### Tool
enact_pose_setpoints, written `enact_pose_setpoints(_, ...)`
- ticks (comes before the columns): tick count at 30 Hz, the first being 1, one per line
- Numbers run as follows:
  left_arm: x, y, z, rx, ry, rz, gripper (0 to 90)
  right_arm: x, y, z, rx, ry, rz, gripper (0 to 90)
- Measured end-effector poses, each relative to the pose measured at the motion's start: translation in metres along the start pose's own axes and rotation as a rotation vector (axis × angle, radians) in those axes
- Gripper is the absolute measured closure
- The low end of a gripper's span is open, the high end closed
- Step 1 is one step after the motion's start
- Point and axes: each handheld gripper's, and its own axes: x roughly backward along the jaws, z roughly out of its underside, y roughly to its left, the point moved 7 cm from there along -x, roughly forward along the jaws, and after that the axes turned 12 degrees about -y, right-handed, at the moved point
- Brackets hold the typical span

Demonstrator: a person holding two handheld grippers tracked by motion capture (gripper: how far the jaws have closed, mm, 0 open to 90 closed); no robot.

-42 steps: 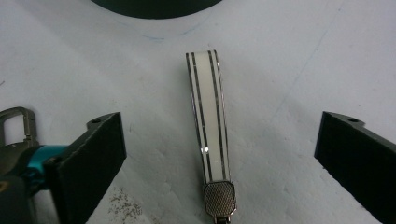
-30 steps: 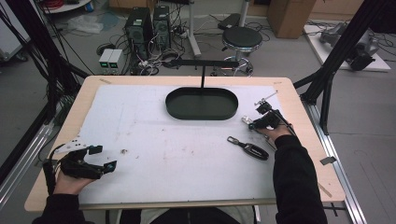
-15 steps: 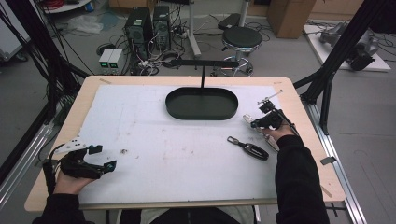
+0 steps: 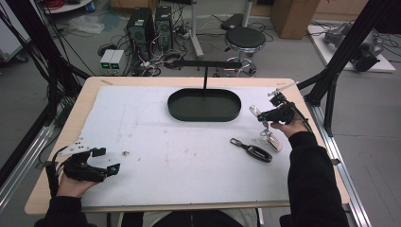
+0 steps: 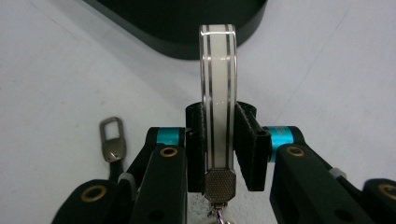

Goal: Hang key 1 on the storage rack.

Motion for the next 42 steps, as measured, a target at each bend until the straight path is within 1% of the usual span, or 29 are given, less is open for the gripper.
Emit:
enact_pose_setpoints(1,0.000,0.000,0.000,0.000,-0.001,0.000,3.2,0.005,0.001,-0.006,-0.002,-0.019,-0.004,75.5)
enact_pose_setpoints(2,0.000,0.000,0.000,-0.002,0.001,0.000,3.2,0.016,0.005,-0.019,-0.003,-0.062,-0.018,75.5)
enact_pose_setpoints(3,0.000,0.000,0.000,-0.004,0.003,0.001,3.2,0.016,0.005,-0.019,-0.003,-0.062,-0.018,75.5)
enact_pose_setpoints(4,0.000,0.000,0.001,-0.003,0.004,0.002,3.2,0.023,0.007,-0.025,0.006,-0.087,-0.012,75.5)
enact_pose_setpoints(6,-0.001,0.001,0.001,-0.003,0.007,-0.002,3.2,0.035,0.012,-0.038,0.018,-0.132,-0.017,75.5)
enact_pose_setpoints(8,0.000,0.001,0.001,-0.001,0.004,-0.002,3.2,0.045,0.015,-0.050,0.016,-0.179,-0.027,75.5)
enact_pose_setpoints(10,0.000,0.001,0.001,-0.001,0.002,-0.004,3.2,0.053,0.017,-0.059,0.009,-0.212,-0.035,75.5)
enact_pose_setpoints(11,0.000,0.001,0.001,-0.001,0.002,-0.004,3.2,0.059,0.020,-0.068,0.009,-0.239,-0.045,75.5)
enact_pose_setpoints(13,0.000,0.001,0.001,-0.003,0.004,-0.004,3.2,0.061,0.021,-0.071,0.012,-0.247,-0.048,75.4)
enact_pose_setpoints(14,0.000,0.001,0.001,-0.005,0.005,-0.003,3.2,0.065,0.027,-0.077,0.035,-0.264,-0.059,75.4)
enact_pose_setpoints(15,0.000,0.001,0.001,-0.006,0.006,-0.004,3.2,0.065,0.027,-0.077,0.035,-0.264,-0.059,75.4)
enact_pose_setpoints(17,-0.001,0.001,0.001,-0.002,0.005,-0.004,3.2,0.069,0.032,-0.082,0.053,-0.280,-0.067,75.4)
enact_pose_setpoints(18,-0.001,0.001,0.001,-0.003,0.005,-0.004,3.2,0.071,0.037,-0.087,0.068,-0.285,-0.071,75.4)
enact_pose_setpoints(21,-0.001,0.001,0.001,-0.006,0.006,-0.003,3.2,0.070,0.041,-0.091,0.075,-0.280,-0.077,75.4)
enact_pose_setpoints(22,-0.001,0.001,0.001,-0.006,0.006,-0.002,3.2,0.068,0.043,-0.095,0.078,-0.279,-0.084,75.4)
enact_pose_setpoints(23,-0.001,0.001,0.001,-0.005,0.005,-0.001,3.2,0.068,0.043,-0.095,0.078,-0.279,-0.084,75.4)
enact_pose_setpoints(24,-0.001,0.001,0.001,-0.003,0.005,-0.002,3.2,0.063,0.046,-0.100,0.085,-0.275,-0.091,75.4)
enact_pose_setpoints(27,-0.001,0.002,0.001,-0.004,0.005,-0.001,3.2,0.058,0.048,-0.104,0.086,-0.261,-0.096,75.4)
enact_pose_setpoints(30,0.000,0.002,0.001,-0.003,0.003,-0.001,3.2,0.051,0.050,-0.111,0.099,-0.231,-0.091,75.4)
enact_pose_setpoints(31,0.000,0.002,0.001,-0.003,0.003,-0.001,3.2,0.048,0.052,-0.116,0.102,-0.224,-0.093,75.4)
enact_pose_setpoints(35,-0.001,0.002,0.000,-0.003,-0.002,0.000,3.2,0.046,0.055,-0.125,0.106,-0.222,-0.095,75.4)
enact_pose_setpoints(40,-0.001,0.003,0.000,0.004,-0.005,-0.001,3.2,0.043,0.058,-0.140,0.110,-0.237,-0.107,75.4)
enact_pose_setpoints(42,-0.002,0.004,0.000,0.006,-0.003,0.000,3.2,0.041,0.060,-0.145,0.113,-0.223,-0.103,75.4)
